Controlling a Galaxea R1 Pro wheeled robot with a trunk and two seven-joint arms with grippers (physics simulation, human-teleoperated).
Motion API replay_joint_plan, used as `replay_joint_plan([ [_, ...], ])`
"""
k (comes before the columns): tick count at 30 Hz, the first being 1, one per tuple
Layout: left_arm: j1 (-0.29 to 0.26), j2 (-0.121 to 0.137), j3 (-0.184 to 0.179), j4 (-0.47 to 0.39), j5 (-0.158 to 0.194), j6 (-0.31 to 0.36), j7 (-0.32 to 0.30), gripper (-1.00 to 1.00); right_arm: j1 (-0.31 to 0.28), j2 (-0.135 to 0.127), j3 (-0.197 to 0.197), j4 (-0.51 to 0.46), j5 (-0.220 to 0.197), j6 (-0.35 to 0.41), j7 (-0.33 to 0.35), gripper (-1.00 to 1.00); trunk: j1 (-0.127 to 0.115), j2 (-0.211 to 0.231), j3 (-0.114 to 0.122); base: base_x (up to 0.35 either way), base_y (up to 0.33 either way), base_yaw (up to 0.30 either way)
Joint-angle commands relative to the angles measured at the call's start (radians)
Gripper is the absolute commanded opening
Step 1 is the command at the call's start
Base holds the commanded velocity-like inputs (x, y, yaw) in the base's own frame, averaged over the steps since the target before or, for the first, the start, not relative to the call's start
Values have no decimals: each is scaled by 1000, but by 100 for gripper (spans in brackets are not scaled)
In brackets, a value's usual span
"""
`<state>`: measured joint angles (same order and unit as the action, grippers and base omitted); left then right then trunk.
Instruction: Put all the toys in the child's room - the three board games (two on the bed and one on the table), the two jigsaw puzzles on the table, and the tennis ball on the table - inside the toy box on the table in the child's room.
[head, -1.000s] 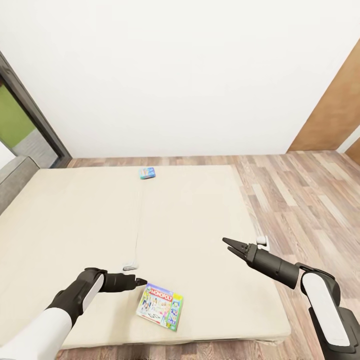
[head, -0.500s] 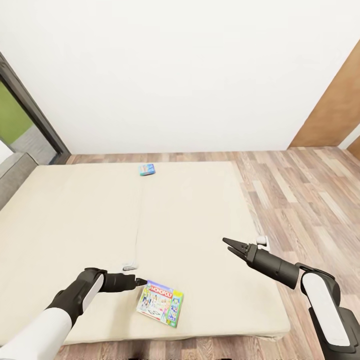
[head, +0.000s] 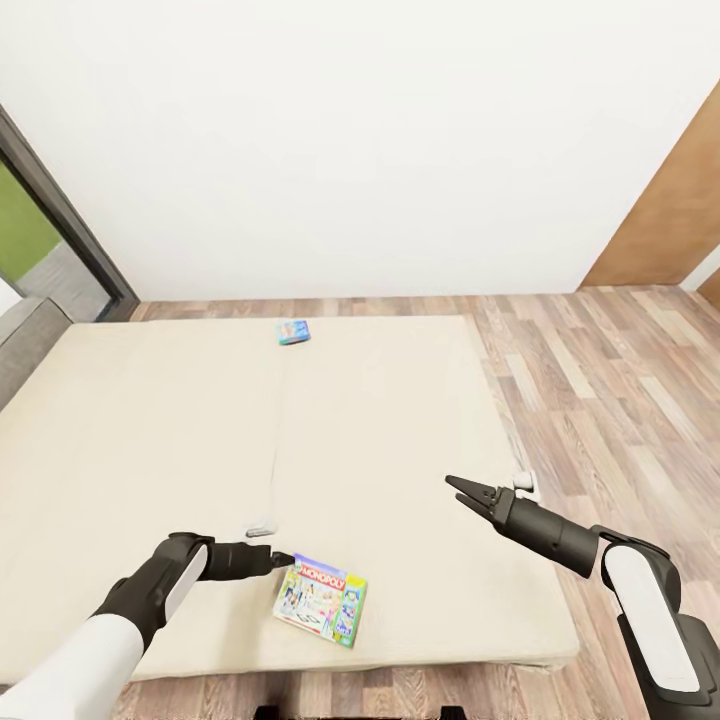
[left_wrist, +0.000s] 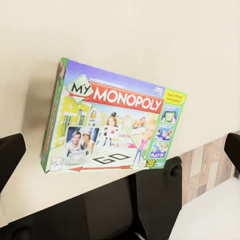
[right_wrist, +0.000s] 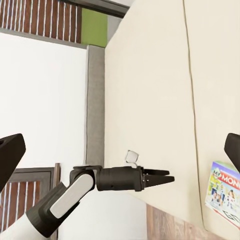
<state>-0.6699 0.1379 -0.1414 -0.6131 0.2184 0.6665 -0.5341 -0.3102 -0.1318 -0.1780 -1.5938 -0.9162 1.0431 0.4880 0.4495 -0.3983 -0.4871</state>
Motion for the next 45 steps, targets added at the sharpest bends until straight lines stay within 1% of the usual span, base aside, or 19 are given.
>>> replay_joint_plan([
  [1,0,2,-4,-9,10,7,3,100,-1,0,-1,0,8,4,9,100,0,-2,-3,0,0,0],
  [9,0,3,-4,-118,10,5,4,100,-1,0,-1,0,8,4,9,100,0,-2,-16,0,0,0],
  [14,0,6,1,-141,11,-24,2,100,-1,0,-1,0,8,4,9,100,0,-2,-24,0,0,0],
  [21,0,5,2,-151,11,-47,4,100,-1,0,-1,0,8,4,8,100,0,-2,-35,0,0,0],
  [35,0,1,-5,-151,10,-54,6,100,-1,0,-1,-2,8,4,12,100,0,-2,-58,0,0,0],
  [45,0,-1,-7,-151,9,-57,7,100,0,0,-4,-7,-2,4,39,100,0,-2,-74,0,0,0],
])
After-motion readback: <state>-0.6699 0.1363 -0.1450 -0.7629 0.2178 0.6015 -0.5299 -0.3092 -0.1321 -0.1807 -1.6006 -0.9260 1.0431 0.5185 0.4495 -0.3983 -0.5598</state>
